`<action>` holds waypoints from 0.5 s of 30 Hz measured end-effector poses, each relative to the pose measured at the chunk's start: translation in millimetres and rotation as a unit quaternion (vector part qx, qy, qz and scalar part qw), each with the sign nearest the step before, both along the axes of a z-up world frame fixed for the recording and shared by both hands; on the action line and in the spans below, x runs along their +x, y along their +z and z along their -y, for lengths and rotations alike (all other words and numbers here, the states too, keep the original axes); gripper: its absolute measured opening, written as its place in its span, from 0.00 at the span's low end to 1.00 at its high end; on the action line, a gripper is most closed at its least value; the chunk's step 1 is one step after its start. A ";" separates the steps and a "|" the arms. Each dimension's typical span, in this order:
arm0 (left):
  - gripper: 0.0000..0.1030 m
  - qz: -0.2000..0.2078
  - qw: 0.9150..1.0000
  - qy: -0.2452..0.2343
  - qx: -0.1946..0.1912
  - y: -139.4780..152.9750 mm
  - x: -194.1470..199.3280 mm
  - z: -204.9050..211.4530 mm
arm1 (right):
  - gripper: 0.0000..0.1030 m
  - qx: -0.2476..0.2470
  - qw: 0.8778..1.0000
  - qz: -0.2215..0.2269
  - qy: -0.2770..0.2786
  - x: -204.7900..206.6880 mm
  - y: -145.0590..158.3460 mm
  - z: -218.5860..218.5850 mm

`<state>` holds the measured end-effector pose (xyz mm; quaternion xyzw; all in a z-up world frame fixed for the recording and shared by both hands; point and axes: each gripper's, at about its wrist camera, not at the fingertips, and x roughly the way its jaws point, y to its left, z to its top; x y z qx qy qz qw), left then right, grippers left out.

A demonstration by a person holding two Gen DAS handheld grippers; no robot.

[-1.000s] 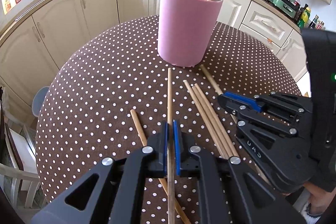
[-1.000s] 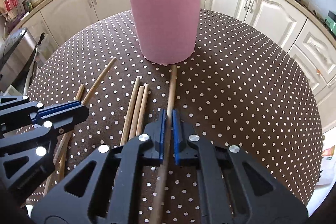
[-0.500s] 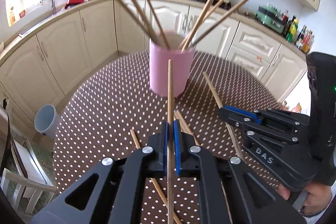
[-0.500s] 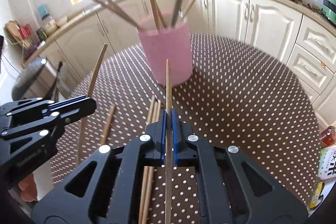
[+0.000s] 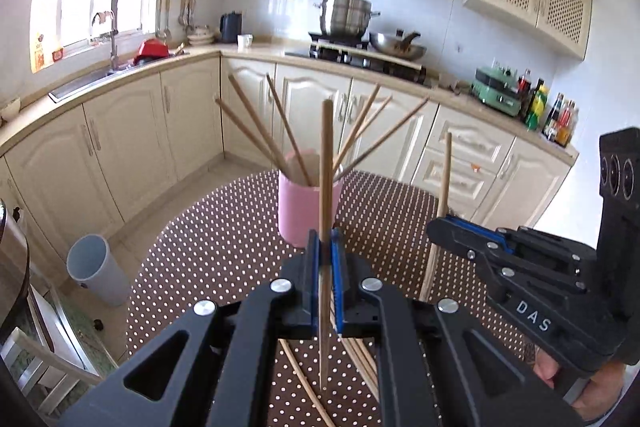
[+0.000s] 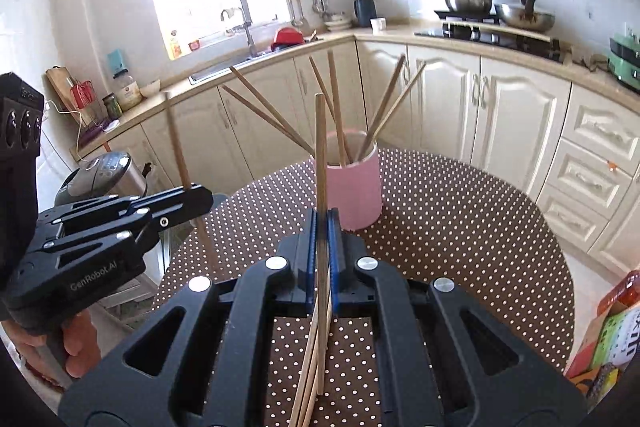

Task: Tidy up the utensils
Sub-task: 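Raise both held chopsticks above the pink cup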

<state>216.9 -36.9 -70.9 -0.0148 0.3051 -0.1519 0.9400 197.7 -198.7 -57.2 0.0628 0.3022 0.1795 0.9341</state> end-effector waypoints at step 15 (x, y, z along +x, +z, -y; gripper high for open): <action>0.06 0.051 0.998 0.011 -0.021 38.5 4.0 1.0 | 0.06 0.006 0.999 0.047 -0.011 -0.1 29.6 7.9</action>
